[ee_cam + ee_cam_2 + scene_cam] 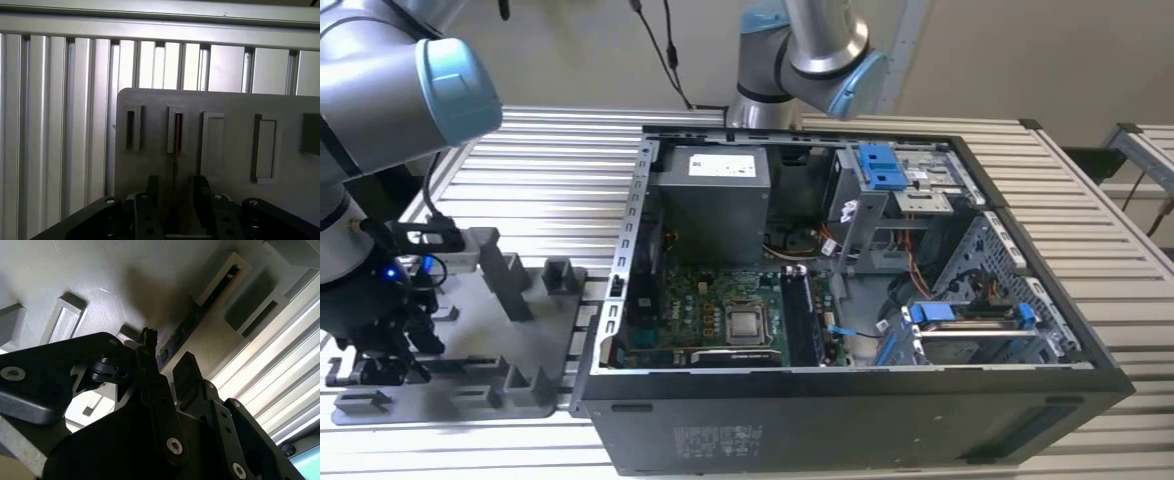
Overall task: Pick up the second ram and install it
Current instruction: 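Pick up the second ram and move it above second insertion slot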
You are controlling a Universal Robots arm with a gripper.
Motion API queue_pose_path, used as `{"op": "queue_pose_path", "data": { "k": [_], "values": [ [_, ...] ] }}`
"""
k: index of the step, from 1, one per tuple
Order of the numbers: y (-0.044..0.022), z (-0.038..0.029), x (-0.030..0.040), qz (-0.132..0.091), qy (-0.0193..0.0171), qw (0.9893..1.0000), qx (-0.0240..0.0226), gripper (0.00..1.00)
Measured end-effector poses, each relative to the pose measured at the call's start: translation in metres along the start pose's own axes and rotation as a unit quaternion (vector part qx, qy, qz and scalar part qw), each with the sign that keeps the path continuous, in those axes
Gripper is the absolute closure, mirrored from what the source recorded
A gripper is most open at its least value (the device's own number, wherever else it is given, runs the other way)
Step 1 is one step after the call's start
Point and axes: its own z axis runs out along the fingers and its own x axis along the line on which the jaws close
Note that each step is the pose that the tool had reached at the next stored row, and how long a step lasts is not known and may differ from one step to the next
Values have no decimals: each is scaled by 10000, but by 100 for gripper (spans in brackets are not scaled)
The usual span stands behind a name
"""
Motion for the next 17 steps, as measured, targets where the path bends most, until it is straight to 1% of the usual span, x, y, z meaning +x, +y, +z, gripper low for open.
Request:
{"op": "queue_pose_path", "data": {
  "k": [6, 7, 9, 11, 12, 14, 15, 16, 17],
  "values": [
    [0, 3, 0, 0, 0, 10000, 1, 58],
    [0, 4, 0, 0, -1, 10000, 1, 60],
    [0, 4, 0, 0, 0, 10000, 1, 73],
    [0, 5, 0, 0, -1, 10000, 1, 73],
    [0, 5, 0, 0, -1, 10000, 1, 79],
    [0, 6, 0, 0, 0, 10000, 0, 79],
    [0, 7, 0, 0, 0, 10000, 1, 81],
    [0, 7, 0, -1, 0, 10000, 1, 86],
    [0, 7, 0, -1, 0, 10000, 1, 86]
  ]
}}
